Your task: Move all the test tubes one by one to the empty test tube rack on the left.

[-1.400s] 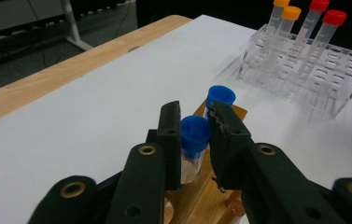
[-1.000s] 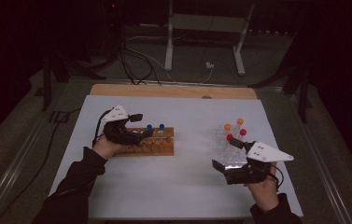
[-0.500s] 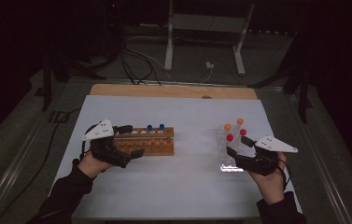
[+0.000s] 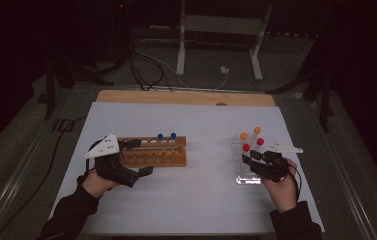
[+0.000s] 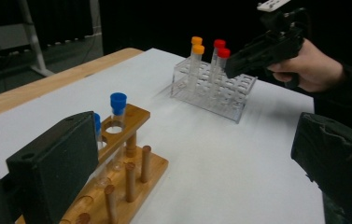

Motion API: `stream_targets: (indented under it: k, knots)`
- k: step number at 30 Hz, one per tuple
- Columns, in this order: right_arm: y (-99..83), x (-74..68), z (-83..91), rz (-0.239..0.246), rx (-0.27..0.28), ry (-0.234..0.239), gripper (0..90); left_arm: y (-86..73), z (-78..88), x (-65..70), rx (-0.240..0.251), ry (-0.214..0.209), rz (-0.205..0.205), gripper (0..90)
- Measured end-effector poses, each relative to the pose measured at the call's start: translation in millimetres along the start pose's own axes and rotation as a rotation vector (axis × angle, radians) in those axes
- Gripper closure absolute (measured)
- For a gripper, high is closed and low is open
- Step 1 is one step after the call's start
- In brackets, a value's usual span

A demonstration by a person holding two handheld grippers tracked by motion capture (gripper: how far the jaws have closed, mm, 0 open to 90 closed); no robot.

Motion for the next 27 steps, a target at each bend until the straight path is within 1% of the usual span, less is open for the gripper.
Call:
stream_targets:
  k: [2, 3, 5, 6, 7, 9, 10, 12, 16, 22, 27]
  knots:
    - [0.9, 0.1, -2.4, 0.002, -0.007, -0.007, 63.5, -0.2, 0.0, -0.3, 0.001, -0.005, 0.004, 1.7]
    - [1.3, -0.1, -3.6, 0.004, -0.009, -0.009, 64.6, -0.1, 0.1, -0.7, 0.002, 0.002, 0.001, 1.7]
    - [1.9, -1.0, -6.1, 0.007, -0.014, 0.000, 66.8, 0.0, 0.5, -1.0, 0.004, 0.000, 0.002, 1.7]
    - [1.8, -1.4, -7.4, 0.014, -0.020, -0.004, 68.1, -0.1, 0.5, -1.3, 0.003, 0.004, 0.002, 1.7]
    - [1.7, -2.1, -8.5, 0.014, -0.026, -0.007, 68.5, -0.3, 0.5, -1.3, 0.005, -0.002, 0.007, 1.7]
    - [2.0, -3.2, -10.2, 0.022, -0.027, -0.010, 72.1, -0.9, -0.1, -1.5, -0.001, 0.002, 0.008, 1.7]
    - [2.4, -3.3, -10.6, 0.029, -0.029, -0.021, 72.6, -1.1, -0.2, -1.4, -0.001, -0.004, 0.010, 1.7]
    - [2.7, -3.6, -10.9, 0.042, -0.030, -0.033, 73.8, -1.3, -0.7, -1.5, -0.001, -0.003, 0.012, 1.7]
    - [3.4, -3.6, -9.9, 0.046, -0.036, -0.041, 74.7, -1.2, -0.7, -1.6, 0.001, -0.011, 0.015, 1.7]
    - [8.3, -3.4, -2.5, 0.032, -0.008, -0.027, 74.8, -2.3, -1.2, -3.0, -0.005, -0.008, 0.017, 1.7]
    - [15.5, -5.6, 6.7, 0.050, 0.016, -0.037, 74.9, -1.4, -0.5, -2.8, -0.001, -0.012, 0.018, 1.7]
Point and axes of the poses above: each handheld gripper's, and its own axes: z roughly backward along the jaws, y roughly out of its top, x roughly to its right, the point moved 5 cm from there along -z, roughly forward along the jaws, and after that the axes turned 3 degrees about -x, right-handed, at the moved point
